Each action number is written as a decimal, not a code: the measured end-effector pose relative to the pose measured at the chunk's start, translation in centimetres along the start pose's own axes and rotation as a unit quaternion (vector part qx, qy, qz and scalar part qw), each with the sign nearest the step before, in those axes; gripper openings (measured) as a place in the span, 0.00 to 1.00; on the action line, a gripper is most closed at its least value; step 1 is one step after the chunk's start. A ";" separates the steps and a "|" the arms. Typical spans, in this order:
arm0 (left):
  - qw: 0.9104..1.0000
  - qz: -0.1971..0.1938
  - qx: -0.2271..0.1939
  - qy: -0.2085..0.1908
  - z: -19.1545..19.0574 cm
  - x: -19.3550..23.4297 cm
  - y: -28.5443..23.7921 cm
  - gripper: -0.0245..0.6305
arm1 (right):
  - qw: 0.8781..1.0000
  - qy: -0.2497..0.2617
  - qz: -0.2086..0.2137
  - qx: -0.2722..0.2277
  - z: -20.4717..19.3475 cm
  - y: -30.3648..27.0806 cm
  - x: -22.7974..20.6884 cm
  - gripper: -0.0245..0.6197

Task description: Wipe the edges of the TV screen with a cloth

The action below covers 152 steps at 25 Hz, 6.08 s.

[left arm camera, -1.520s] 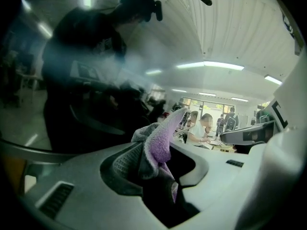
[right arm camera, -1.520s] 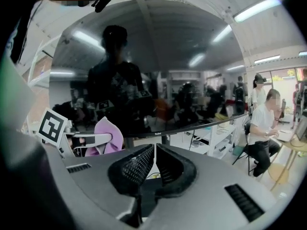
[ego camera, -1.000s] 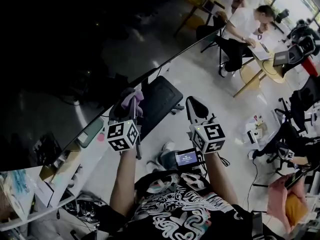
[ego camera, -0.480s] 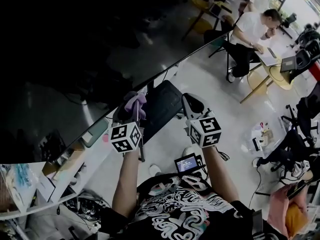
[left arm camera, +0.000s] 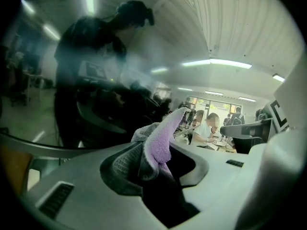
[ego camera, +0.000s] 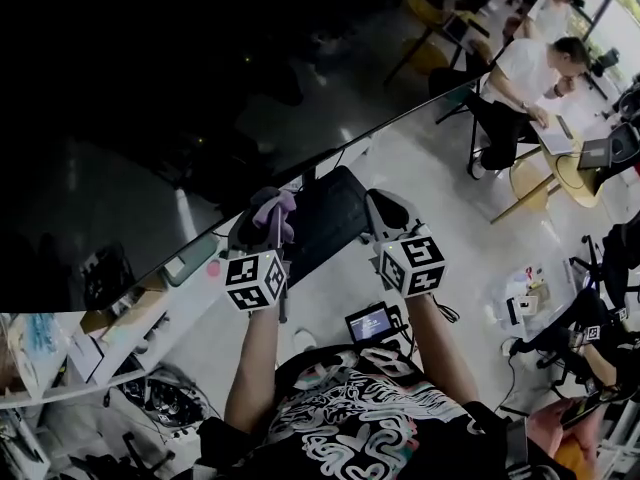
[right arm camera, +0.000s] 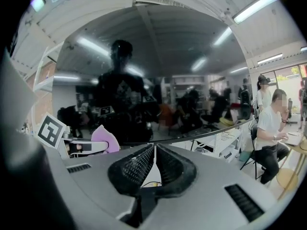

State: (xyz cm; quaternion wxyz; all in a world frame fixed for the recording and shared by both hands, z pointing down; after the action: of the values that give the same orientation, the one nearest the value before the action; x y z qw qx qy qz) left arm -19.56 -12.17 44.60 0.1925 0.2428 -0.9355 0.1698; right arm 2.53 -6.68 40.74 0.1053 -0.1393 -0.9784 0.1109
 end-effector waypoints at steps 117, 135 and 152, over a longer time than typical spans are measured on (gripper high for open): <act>0.995 0.090 0.003 0.042 -2.2 -14.0 -13.4 0.27 | 0.996 -0.052 0.065 -0.022 -6.4 0.0 -21.9 0.09; 0.995 0.083 0.011 0.048 -2.6 -16.2 -15.8 0.27 | 0.997 -0.063 0.048 -0.023 -7.3 1.4 -25.0 0.09; 0.996 0.059 0.021 0.059 -3.0 -18.5 -18.2 0.27 | 0.997 -0.072 0.019 -0.016 -8.3 3.5 -27.5 0.09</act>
State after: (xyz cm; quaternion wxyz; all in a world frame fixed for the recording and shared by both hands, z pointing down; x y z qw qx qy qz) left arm 5.70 -18.71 43.08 0.2321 0.1808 -0.9312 0.2151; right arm 31.16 -9.96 42.97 0.0305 -0.1511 -0.9822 0.1074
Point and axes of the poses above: the fingertips, and each gripper's own axes: y backward along the fingers, x to its left, z out of its top, the point moved 5 cm from there along y, backward along the fingers, and after that the axes turned 15 degrees about y, right-handed, at the moved point
